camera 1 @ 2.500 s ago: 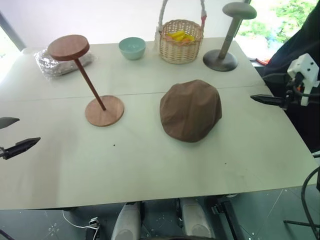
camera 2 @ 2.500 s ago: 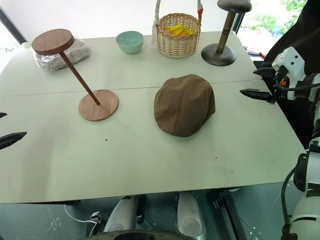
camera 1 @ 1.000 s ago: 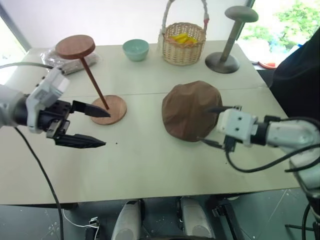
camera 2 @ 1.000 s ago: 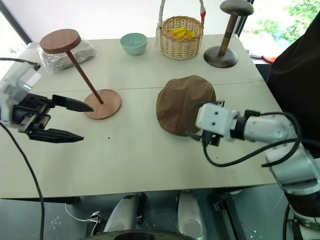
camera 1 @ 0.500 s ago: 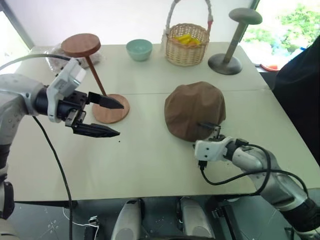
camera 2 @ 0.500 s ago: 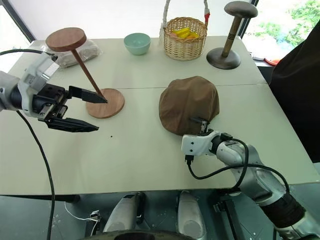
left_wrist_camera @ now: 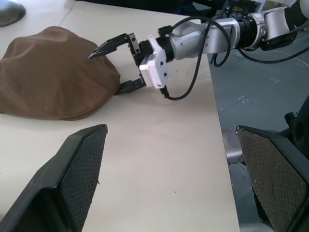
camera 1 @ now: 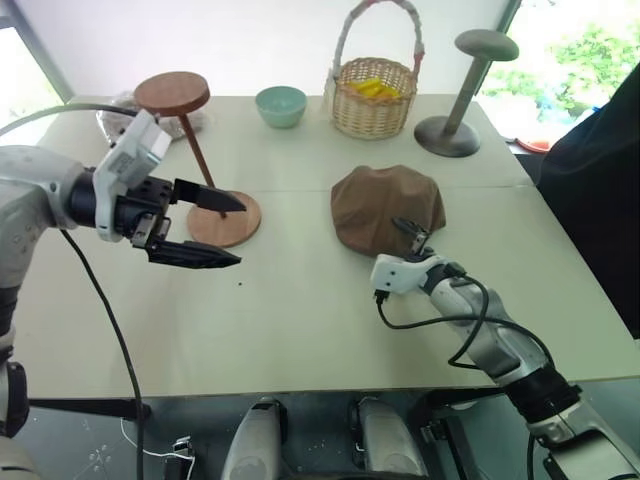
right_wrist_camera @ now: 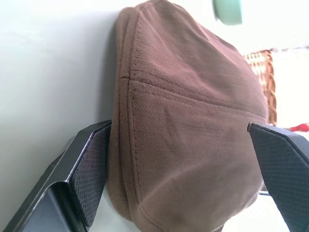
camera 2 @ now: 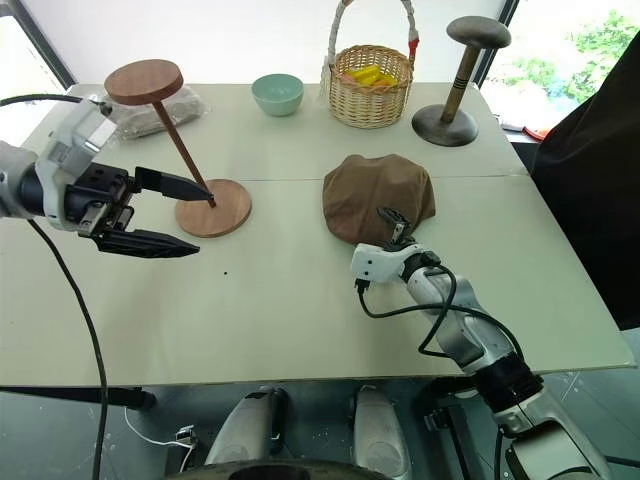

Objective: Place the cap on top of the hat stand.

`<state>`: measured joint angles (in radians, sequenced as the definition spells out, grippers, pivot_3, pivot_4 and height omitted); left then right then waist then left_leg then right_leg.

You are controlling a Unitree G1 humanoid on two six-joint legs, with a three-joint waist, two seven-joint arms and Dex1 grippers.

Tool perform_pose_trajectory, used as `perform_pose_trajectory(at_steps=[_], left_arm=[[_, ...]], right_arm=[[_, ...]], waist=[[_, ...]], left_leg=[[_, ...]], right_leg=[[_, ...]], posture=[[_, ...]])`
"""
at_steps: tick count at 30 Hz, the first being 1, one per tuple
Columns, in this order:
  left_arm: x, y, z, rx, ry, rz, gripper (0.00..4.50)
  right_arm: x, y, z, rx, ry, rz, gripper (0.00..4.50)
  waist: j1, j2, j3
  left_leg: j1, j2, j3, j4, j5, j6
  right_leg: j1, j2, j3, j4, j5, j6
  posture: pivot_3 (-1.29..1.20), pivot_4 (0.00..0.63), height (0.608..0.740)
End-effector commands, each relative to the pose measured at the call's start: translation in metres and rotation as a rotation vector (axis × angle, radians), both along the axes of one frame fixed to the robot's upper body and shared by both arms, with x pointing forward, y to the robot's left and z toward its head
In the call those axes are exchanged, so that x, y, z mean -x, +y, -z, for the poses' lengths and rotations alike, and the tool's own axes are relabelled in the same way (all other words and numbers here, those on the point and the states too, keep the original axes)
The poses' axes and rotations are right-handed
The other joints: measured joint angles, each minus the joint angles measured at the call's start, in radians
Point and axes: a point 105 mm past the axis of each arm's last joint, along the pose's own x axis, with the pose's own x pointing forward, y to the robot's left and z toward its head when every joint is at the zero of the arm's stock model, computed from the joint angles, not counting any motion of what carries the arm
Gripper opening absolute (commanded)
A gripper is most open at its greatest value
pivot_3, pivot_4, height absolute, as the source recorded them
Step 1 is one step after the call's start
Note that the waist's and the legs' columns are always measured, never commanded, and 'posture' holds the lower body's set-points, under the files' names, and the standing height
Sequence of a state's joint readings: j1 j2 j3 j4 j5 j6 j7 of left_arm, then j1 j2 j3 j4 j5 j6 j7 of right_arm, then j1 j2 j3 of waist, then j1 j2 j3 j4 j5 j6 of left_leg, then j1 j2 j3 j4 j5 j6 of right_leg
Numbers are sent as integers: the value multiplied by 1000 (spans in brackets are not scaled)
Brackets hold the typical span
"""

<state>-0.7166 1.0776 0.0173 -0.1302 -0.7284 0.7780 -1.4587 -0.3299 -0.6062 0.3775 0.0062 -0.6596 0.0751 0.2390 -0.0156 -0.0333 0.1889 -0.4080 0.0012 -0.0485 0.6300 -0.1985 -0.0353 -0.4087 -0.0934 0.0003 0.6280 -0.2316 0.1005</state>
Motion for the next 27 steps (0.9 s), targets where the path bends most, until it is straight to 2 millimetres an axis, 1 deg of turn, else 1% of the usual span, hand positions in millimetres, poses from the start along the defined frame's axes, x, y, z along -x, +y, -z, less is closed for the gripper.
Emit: perform_pose_trajectory(at_steps=[1, 6, 7, 9, 13, 15, 16, 17, 19, 20, 24, 26, 27], left_arm=[[2, 1, -12, 4, -64, -4, 4458], [1, 0, -14, 9, -76, -8, 4458], [1, 0, -14, 10, -77, -9, 4494], [1, 0, -15, 12, -80, -9, 4500], [1, 0, -17, 17, -82, -13, 4500], [1, 1, -17, 24, -82, -18, 4500], [1, 1, -17, 28, -83, -21, 4500], [1, 1, -17, 32, -83, -23, 4500], [1, 1, -17, 38, -87, -31, 4500], [1, 2, -17, 42, -89, -36, 4500], [2, 4, -21, 80, -98, -72, 4500], [2, 6, -24, 109, -106, -99, 4500], [2, 7, -26, 121, -118, -116, 4500]], right_arm=[[-6, -26, 39, 74, 104, 99, 4454], [-18, -22, 38, 47, 107, 101, 4454], [-20, -21, 38, 33, 116, 101, 4219], [-22, -19, 36, 11, 122, 101, 3567], [-21, -19, 31, -37, 130, 113, 1491], [-19, -18, 29, -48, 138, 110, 1491], [-18, -17, 28, -53, 141, 101, 1171], [-17, -16, 27, -62, 147, 95, 1002], [-16, -15, 21, -76, 140, 92, 310], [-16, -15, 17, -77, 132, 92, 38], [-19, -17, -5, -97, 91, 82, 38], [-21, -21, -25, -94, 41, 78, 38], [-22, -23, -38, -90, 3, 75, 38]], waist=[[0, -3, -2], [-2, -9, -5], [-1, -9, -5], [0, -9, -5], [1, -7, -5], [0, -7, -4], [1, -7, -4], [2, -7, -4], [1, -6, -4], [-1, -6, -4], [-1, -4, -3], [0, -2, -1], [0, -1, 0]], left_leg=[[0, 0, 0, 0, 0, 0], [1, 0, -2, 0, 0, 0], [1, 0, -3, 0, 0, 0], [0, 0, -3, 0, 0, 0], [0, 0, -4, -1, 0, 0], [0, -1, -4, -1, 0, 0], [0, -1, -4, -1, 0, 0], [0, -1, -4, -2, 0, 0], [0, -1, -5, -3, 0, 0], [0, -1, -5, -3, 0, 0], [-1, -1, -5, -4, 0, 0], [-1, -1, -5, -4, 0, 0], [-1, -1, -5, -4, 0, 0]], right_leg=[[0, 0, 0, 0, 0, 0], [1, 0, -1, 0, 0, 0], [1, 0, -1, 0, 0, 0], [2, 0, -1, 0, 0, 0], [1, 0, -1, 0, 0, -1], [1, 0, -1, 0, 0, -1], [1, 0, -1, 0, 0, -1], [1, 0, -2, 0, 0, -1], [0, 0, -2, 0, 0, 0], [0, 0, -2, 0, 0, 0], [0, 0, -2, 0, 0, 0], [-1, 0, -2, 0, 0, 0], [-1, 0, -2, -1, -1, 0]], posture=[[0, 150, 740], [0, 150, 740], [0, 150, 740], [0, 150, 740], [0, 150, 740], [0, 150, 740], [0, 150, 740], [0, 150, 740], [0, 150, 740], [0, 150, 740], [0, 150, 740], [0, 150, 740], [0, 150, 740]])
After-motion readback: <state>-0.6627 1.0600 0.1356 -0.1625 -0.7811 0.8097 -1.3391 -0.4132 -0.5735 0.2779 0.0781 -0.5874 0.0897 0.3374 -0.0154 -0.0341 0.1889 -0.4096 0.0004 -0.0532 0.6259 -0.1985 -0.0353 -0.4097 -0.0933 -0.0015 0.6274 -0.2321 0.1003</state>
